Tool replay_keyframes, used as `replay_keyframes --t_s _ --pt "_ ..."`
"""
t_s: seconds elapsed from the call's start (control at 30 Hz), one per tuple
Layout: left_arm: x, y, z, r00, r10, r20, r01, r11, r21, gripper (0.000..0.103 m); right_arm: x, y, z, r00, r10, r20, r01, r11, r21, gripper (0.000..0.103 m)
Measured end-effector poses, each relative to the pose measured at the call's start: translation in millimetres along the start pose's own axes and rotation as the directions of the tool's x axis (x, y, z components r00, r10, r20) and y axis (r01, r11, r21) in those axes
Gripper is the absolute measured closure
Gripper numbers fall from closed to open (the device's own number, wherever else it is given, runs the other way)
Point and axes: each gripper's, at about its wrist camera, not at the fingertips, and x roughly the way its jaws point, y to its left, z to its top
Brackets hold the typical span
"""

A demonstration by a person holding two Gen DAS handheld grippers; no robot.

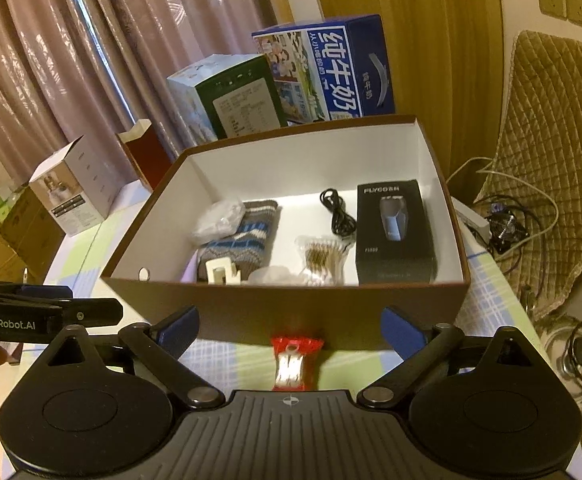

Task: Organize objects
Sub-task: 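Move left tool toward white pill bottle while right tool approaches red candy packet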

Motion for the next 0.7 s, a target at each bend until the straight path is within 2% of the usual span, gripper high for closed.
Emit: replay_keyframes --t_s 0.7 --pt "-21 2 -64 0.998 0.004 -0.066 -0.006 1.000 -0.030 0.014 -15 17 -54 0.996 0.011 -0.088 -0.011 1.000 -0.003 0.008"
